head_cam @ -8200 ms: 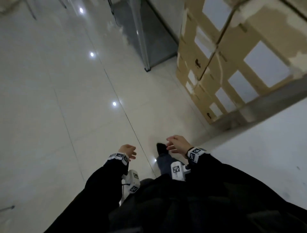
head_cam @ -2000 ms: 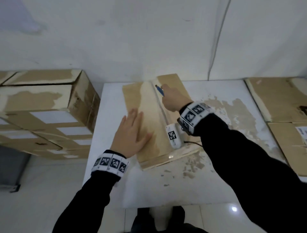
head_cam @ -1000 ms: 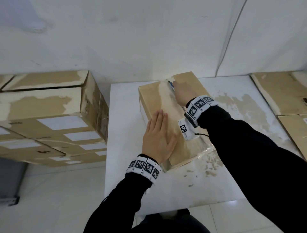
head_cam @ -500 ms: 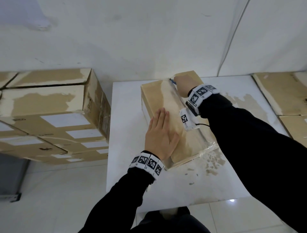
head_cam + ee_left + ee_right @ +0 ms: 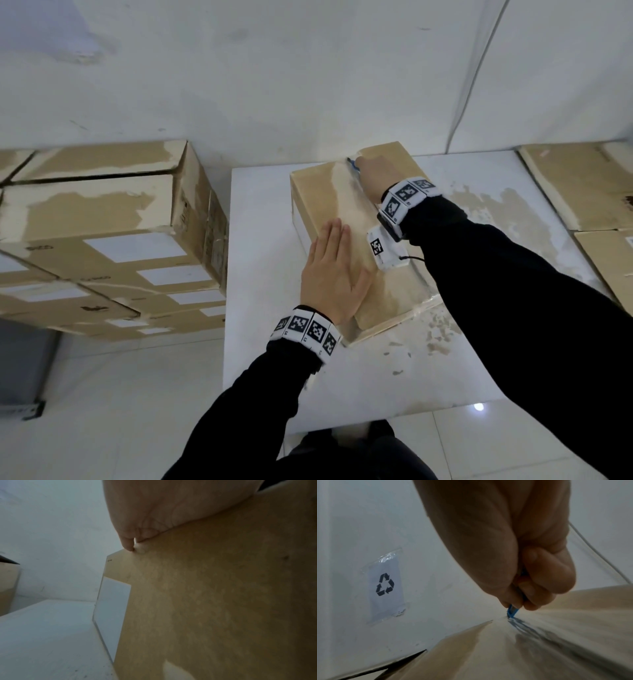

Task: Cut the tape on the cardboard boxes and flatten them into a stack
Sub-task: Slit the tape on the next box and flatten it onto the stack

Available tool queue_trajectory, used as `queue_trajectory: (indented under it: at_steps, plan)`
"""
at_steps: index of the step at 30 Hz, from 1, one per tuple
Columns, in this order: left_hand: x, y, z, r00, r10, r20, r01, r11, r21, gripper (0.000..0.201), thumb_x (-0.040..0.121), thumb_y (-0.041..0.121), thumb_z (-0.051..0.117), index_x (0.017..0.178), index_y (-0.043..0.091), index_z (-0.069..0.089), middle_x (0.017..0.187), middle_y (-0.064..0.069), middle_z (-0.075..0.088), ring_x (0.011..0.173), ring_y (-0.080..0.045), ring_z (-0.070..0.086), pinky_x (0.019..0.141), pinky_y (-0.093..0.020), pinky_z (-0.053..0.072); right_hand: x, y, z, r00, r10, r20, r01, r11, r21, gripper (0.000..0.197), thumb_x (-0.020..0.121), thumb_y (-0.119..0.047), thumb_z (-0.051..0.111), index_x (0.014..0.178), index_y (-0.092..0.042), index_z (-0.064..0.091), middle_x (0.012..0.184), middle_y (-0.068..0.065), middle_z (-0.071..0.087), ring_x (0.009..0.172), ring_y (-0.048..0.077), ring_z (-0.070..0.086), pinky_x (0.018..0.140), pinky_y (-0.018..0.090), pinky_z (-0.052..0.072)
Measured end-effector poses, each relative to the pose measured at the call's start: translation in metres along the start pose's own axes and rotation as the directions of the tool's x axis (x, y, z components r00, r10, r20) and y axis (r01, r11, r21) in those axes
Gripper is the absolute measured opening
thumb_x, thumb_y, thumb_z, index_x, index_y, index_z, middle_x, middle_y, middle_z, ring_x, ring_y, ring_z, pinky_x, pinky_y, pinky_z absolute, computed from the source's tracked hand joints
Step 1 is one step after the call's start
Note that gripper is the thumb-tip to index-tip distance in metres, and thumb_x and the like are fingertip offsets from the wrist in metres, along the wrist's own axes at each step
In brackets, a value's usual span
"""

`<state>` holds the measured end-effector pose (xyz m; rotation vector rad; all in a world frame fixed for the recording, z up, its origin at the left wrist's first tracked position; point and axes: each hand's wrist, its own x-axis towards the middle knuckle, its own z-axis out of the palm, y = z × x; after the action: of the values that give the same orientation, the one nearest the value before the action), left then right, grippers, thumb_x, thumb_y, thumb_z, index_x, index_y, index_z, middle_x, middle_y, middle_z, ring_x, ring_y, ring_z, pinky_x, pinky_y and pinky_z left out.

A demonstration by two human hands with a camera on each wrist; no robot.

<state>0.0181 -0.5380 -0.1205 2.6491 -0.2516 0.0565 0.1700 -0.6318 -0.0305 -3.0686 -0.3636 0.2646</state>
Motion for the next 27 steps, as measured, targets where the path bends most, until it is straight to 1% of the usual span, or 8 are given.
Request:
queue_trajectory:
  at_steps: [2,6,9,12,17,20,22,27]
  plan:
    - [0.0,0.0,0.0,1.0,-0.01,-0.005,0.01,1.0,-0.003,0.084,0.086,0.06,0.006,0.152,0.009,0.01,0.16,-0.005,0.002,0.148,-0.015,-0.006,0.119,-0.029,-0.004,-0.008,0.003,0.001,1.0,0.0,0.015,0.0,1.0,-0.004,0.032,0.103,-0.01,0.028,0.126,0.003,0.044,0.123,0.025,0.055,0.11,0.037,0.054,0.088,0.039,0.039]
    - [0.002,0.0,-0.001,1.0,-0.017,0.011,0.017,1.0,0.001,0.086,0.082,0.059,0.003,0.152,0.009,0.009,0.16,-0.004,0.0,0.148,-0.015,-0.007,0.118,-0.028,-0.007,-0.044,0.018,0.011,0.999,0.013,0.052,-0.016,0.998,0.059,0.034,0.097,-0.002,0.033,0.131,-0.001,0.04,0.111,0.025,0.058,0.09,0.033,0.054,0.068,0.034,0.033]
    - [0.003,-0.001,0.001,1.0,-0.013,0.011,0.013,1.0,0.007,0.087,0.08,0.059,0.003,0.152,0.01,0.009,0.161,-0.004,0.0,0.148,-0.016,-0.006,0.118,-0.029,-0.006,-0.06,0.027,0.017,0.998,0.037,0.057,-0.043,0.993,0.113,0.038,0.094,0.002,0.038,0.131,-0.004,0.04,0.097,0.021,0.059,0.076,0.029,0.048,0.063,0.033,0.034]
    - [0.002,-0.001,0.001,1.0,-0.004,0.009,0.004,1.0,-0.002,0.088,0.081,0.059,0.004,0.152,0.009,0.009,0.16,-0.005,0.0,0.148,-0.017,-0.006,0.118,-0.029,-0.007,-0.062,0.028,0.011,0.996,0.057,0.072,-0.065,0.991,0.114,0.042,0.092,0.006,0.034,0.132,-0.003,0.04,0.078,0.011,0.048,0.068,0.026,0.043,0.062,0.033,0.033]
    - [0.001,-0.001,0.001,1.0,0.014,-0.014,-0.015,1.0,-0.012,0.085,0.084,0.058,0.008,0.152,0.007,0.013,0.16,-0.008,0.003,0.148,-0.019,-0.004,0.119,-0.03,-0.004,-0.05,0.016,-0.002,0.996,0.033,0.077,-0.038,0.997,0.071,0.036,0.097,0.002,0.03,0.13,0.002,0.041,0.116,0.026,0.055,0.087,0.032,0.049,0.07,0.034,0.033]
    - [0.001,-0.001,0.001,0.999,0.018,-0.029,-0.019,0.999,-0.026,0.084,0.086,0.058,0.009,0.151,0.006,0.015,0.16,-0.008,0.005,0.148,-0.019,-0.002,0.119,-0.031,-0.002,-0.038,0.007,-0.006,0.996,0.025,0.088,-0.025,1.0,-0.007,0.033,0.099,-0.001,0.03,0.129,0.004,0.041,0.124,0.026,0.053,0.112,0.037,0.052,0.085,0.038,0.039]
    - [0.001,-0.001,0.001,0.999,0.016,-0.03,-0.017,0.999,-0.031,0.084,0.086,0.059,0.008,0.151,0.005,0.015,0.16,-0.008,0.005,0.148,-0.019,-0.002,0.12,-0.031,-0.002,-0.032,0.003,-0.01,0.995,0.029,0.095,-0.025,0.999,-0.043,0.032,0.099,-0.001,0.03,0.128,0.004,0.043,0.126,0.024,0.053,0.116,0.035,0.05,0.09,0.037,0.039]
    - [0.001,-0.001,0.0,0.999,0.02,-0.026,-0.02,1.0,-0.01,0.085,0.086,0.059,0.006,0.151,0.005,0.016,0.16,-0.009,0.005,0.148,-0.019,-0.002,0.12,-0.032,-0.001,-0.025,0.008,-0.019,0.991,0.016,0.131,-0.013,1.0,-0.028,0.034,0.099,-0.003,0.03,0.128,0.001,0.046,0.126,0.021,0.053,0.115,0.033,0.05,0.085,0.035,0.037]
